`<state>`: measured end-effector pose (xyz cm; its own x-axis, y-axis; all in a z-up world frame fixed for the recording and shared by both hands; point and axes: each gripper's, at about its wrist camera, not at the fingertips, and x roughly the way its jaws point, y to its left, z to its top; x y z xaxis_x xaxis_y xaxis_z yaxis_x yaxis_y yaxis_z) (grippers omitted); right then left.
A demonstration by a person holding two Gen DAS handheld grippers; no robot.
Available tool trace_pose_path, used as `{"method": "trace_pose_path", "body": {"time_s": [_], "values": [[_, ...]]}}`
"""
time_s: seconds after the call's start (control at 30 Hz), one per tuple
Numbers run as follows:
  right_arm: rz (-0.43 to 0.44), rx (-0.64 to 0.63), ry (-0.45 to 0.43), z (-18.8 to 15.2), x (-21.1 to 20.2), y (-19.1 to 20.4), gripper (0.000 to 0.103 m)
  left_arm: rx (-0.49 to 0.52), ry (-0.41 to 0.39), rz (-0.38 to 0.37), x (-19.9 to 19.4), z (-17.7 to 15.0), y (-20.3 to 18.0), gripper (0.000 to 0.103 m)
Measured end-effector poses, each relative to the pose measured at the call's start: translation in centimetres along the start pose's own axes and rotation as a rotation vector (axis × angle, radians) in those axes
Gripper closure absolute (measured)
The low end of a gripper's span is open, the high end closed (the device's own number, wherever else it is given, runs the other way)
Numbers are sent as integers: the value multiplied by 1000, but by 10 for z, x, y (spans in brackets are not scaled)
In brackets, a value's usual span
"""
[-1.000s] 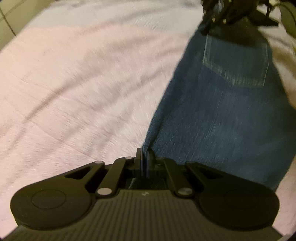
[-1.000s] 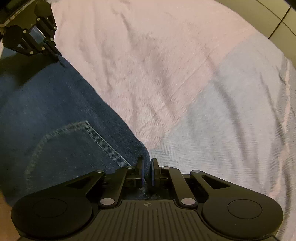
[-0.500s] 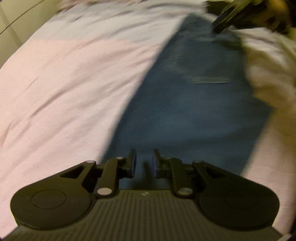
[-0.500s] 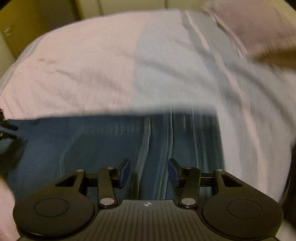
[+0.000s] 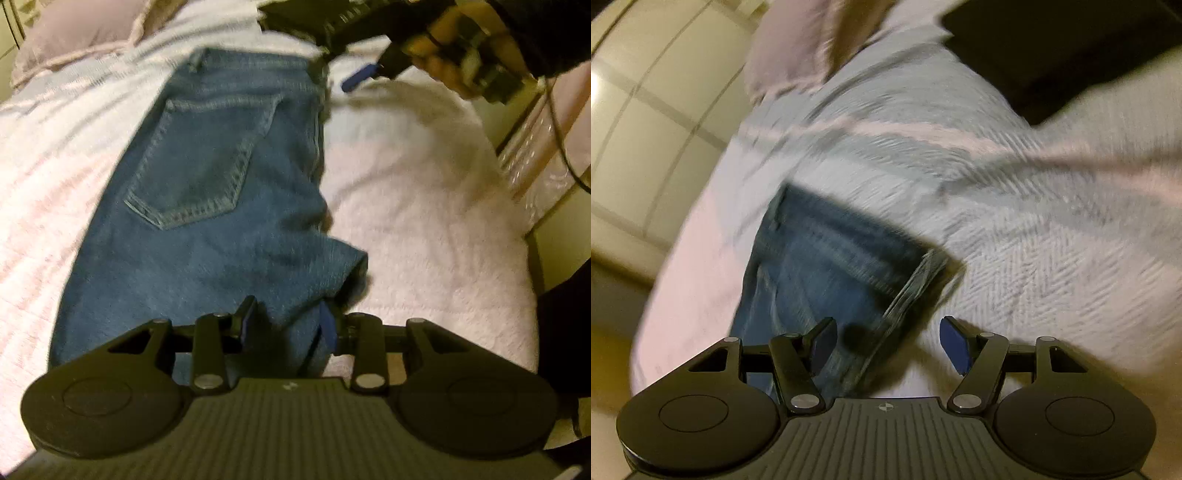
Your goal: Fold clothes
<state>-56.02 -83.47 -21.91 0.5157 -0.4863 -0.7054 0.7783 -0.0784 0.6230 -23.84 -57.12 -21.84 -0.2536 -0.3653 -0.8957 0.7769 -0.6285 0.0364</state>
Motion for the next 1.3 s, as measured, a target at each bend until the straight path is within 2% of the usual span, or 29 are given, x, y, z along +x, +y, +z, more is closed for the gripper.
{"method": "trace_pose_path", "body": {"time_s": [0.03, 0.07, 0.13, 0.23, 0.3, 0.37, 0.4, 0.47, 0.53, 0.67, 0.93, 1.1, 1.2, 1.3], "values": [[27, 43, 3, 4, 6, -8, 38, 14, 15, 6, 3, -2, -3, 71], [51, 84, 6, 8, 12, -16, 60, 35, 27, 15, 3, -2, -6, 71], [51, 78, 27, 24, 17, -17, 67, 87, 43, 41, 3, -2, -13, 71], [58, 3, 71, 48, 24, -10, 68, 185, 52, 94, 6, -1, -25, 68], [49, -43, 89, 52, 26, -6, 68, 251, 58, 129, 7, 0, -33, 61], [38, -66, 88, 50, 24, -2, 67, 317, 64, 164, 9, 0, -41, 63], [31, -70, 80, 46, 19, -1, 67, 320, 98, 179, 16, -1, -40, 70], [16, -79, 64, 39, 11, 2, 55, 293, 135, 184, 21, -8, -33, 72], [-7, -120, 63, 32, -1, 9, 53, 260, 155, 187, 16, -15, -27, 72], [4, -234, 93, 4, -22, 25, 51, 151, 219, 206, -6, -40, -18, 72], [71, -453, 227, -78, -22, 89, 50, -110, 300, 378, -76, -128, -19, 72], [120, -583, 253, -134, -23, 147, 50, -276, 283, 471, -115, -191, -19, 68], [117, -653, 229, -176, -32, 183, 50, -317, 253, 509, -138, -234, -16, 67], [81, -634, 203, -225, -41, 210, 50, -330, 241, 533, -161, -279, -4, 67]]}}
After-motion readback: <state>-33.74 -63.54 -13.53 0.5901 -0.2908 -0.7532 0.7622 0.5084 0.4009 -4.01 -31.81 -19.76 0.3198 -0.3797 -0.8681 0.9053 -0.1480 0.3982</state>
